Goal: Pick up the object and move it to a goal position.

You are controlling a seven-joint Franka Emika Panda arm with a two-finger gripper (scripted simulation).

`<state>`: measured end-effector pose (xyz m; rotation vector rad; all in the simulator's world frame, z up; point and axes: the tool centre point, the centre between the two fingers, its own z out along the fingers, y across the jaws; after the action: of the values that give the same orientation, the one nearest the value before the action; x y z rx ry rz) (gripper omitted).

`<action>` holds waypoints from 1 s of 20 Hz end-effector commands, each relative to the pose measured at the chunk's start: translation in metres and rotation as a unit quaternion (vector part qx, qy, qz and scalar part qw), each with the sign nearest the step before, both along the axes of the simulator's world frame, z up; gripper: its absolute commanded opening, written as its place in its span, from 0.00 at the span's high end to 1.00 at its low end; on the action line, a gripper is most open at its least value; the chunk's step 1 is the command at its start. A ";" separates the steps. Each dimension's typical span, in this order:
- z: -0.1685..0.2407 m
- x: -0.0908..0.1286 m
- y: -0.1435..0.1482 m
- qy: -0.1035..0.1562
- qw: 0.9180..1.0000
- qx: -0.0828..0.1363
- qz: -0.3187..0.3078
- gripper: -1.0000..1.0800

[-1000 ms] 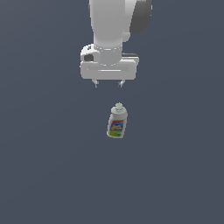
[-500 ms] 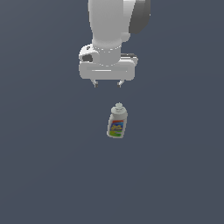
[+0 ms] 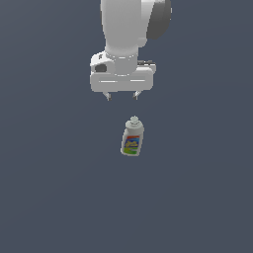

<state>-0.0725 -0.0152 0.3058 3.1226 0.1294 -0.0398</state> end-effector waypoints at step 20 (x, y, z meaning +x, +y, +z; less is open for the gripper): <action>-0.010 0.027 0.016 -0.001 0.965 0.006 0.263 0.04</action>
<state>-0.0473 -0.0001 0.2969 3.0039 0.8847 -0.0290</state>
